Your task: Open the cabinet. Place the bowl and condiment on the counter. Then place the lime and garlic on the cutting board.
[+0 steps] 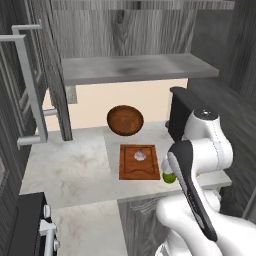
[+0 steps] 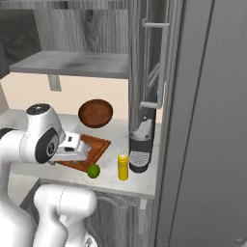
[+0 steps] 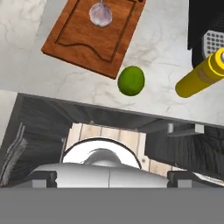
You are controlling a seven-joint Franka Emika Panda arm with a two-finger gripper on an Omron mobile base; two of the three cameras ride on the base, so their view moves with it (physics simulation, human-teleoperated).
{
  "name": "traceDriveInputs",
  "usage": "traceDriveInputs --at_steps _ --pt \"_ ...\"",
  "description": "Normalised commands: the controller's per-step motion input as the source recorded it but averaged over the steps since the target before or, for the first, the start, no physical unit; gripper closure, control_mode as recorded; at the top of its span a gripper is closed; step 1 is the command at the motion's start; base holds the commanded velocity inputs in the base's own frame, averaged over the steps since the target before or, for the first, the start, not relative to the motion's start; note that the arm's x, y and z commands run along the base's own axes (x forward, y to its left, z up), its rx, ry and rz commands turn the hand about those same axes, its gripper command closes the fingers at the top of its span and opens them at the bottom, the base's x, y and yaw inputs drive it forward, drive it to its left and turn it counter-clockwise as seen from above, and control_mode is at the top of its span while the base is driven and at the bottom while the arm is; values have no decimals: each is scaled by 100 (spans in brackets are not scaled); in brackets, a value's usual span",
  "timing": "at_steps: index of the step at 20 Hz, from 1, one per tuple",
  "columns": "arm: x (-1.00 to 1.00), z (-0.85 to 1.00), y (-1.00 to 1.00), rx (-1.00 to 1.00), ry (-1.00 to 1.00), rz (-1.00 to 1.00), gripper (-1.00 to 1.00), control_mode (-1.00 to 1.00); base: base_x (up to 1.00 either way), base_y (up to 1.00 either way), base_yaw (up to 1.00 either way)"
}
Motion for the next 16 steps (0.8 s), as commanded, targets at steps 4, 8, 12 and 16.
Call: traceDriveInputs --at_steps 4,8,12,16 --pt "5 -16 -12 -1 1 7 -100 -100 0 0 0" --pt "13 -5 -1 0 5 1 -100 -100 0 0 0" --pt "13 -1 0 0 3 0 -100 -100 0 0 0" --pt "23 0 -7 0 6 0 -100 -100 0 0 0"
